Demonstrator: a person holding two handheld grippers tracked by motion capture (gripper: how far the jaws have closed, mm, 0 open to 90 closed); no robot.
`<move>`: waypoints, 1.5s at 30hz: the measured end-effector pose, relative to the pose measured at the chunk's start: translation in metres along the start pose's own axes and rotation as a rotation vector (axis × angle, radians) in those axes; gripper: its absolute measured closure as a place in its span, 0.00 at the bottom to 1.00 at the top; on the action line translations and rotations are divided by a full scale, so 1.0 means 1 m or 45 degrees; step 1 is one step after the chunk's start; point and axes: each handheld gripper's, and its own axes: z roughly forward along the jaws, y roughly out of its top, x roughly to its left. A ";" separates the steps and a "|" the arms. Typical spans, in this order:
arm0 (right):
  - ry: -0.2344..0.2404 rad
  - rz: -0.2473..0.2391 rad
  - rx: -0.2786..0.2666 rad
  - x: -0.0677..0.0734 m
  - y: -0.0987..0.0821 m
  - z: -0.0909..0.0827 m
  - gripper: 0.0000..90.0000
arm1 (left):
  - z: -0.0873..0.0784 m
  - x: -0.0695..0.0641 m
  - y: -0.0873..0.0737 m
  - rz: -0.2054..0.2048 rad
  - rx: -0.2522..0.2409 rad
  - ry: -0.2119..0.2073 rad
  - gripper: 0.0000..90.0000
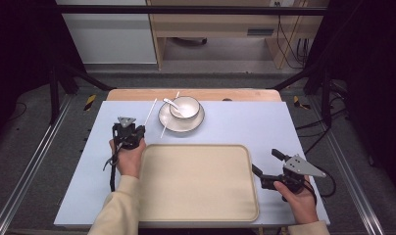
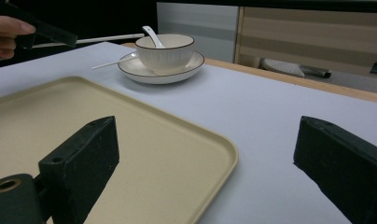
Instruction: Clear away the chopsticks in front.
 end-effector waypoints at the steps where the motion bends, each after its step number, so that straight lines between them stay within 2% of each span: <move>1: 0.001 0.000 -0.006 0.000 0.001 -0.002 0.08 | -0.010 0.000 -0.006 -0.039 -0.020 0.002 0.96; 2: 0.000 0.002 -0.006 0.000 0.001 -0.002 0.08 | -0.010 0.000 -0.006 -0.039 -0.020 0.002 0.95; 3: -0.002 0.008 -0.007 0.001 0.001 -0.003 0.08 | -0.020 -0.001 -0.013 -0.065 -0.033 0.001 0.95; 5: 0.000 0.012 -0.010 0.001 0.001 -0.003 0.08 | -0.030 -0.002 -0.021 -0.088 -0.051 0.007 0.95; 8: 0.002 0.009 -0.012 0.001 0.002 -0.003 0.08 | -0.045 -0.006 -0.036 -0.066 -0.052 0.049 0.95; 11: 0.003 0.010 -0.013 0.001 0.002 -0.003 0.08 | -0.059 -0.008 -0.051 -0.066 -0.059 0.066 0.95; 12: 0.003 0.010 -0.013 0.001 0.002 -0.003 0.08 | -0.059 -0.008 -0.051 -0.066 -0.059 0.066 0.96; 13: 0.001 0.006 -0.011 0.001 0.002 -0.003 0.08 | -0.069 -0.010 -0.060 -0.071 -0.070 0.073 0.95; 14: 0.001 0.006 -0.011 0.001 0.002 -0.003 0.08 | -0.069 -0.010 -0.060 -0.071 -0.070 0.073 0.95; 15: 0.001 0.007 -0.008 0.001 0.002 -0.003 0.08 | -0.079 -0.013 -0.066 -0.074 -0.086 0.080 0.95; 18: 0.003 0.007 -0.008 0.002 0.002 -0.003 0.08 | -0.088 -0.016 -0.071 -0.077 -0.101 0.082 0.95; 22: 0.008 0.002 -0.007 0.004 0.002 -0.002 0.08 | -0.105 -0.026 -0.085 -0.123 -0.134 0.068 0.95; 30: 0.006 0.006 -0.007 0.002 0.001 -0.002 0.08 | -0.119 -0.035 -0.109 -0.137 -0.134 0.066 0.95; 35: 0.013 0.006 0.000 0.004 0.001 -0.002 0.08 | -0.124 -0.049 -0.127 -0.140 -0.117 0.048 0.95; 45: 0.015 0.005 0.001 0.004 0.001 -0.001 0.08 | -0.128 -0.057 -0.137 -0.141 -0.095 0.052 0.95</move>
